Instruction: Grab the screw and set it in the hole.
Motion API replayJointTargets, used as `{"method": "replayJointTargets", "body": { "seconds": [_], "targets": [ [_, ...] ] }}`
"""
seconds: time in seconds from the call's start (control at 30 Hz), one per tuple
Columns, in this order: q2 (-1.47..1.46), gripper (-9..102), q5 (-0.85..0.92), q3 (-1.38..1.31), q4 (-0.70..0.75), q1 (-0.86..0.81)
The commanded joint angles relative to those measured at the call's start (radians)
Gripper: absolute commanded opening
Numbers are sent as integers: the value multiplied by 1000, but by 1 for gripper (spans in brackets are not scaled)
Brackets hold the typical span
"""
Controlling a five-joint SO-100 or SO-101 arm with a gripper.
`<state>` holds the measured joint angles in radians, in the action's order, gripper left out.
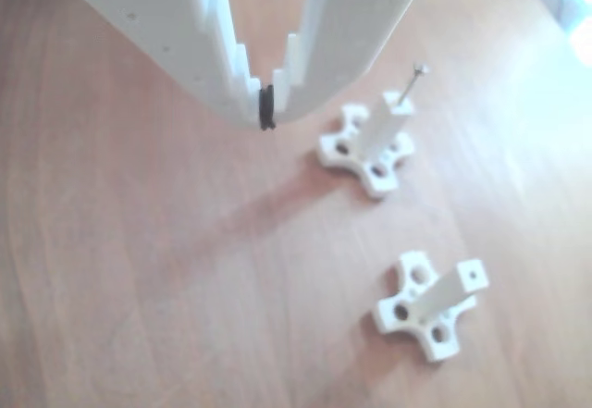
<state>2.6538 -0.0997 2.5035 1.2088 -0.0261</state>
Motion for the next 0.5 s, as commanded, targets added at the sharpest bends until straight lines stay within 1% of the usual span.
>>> {"method": "replayJointTargets", "body": {
  "seconds": [0.0, 0.33, 0.47],
  "targets": [
    [133, -4, 0, 54, -21, -5],
    [407, -4, -14, 301, -43, -25],
    [500, -4, -5, 365, -29, -25]
  ]
}}
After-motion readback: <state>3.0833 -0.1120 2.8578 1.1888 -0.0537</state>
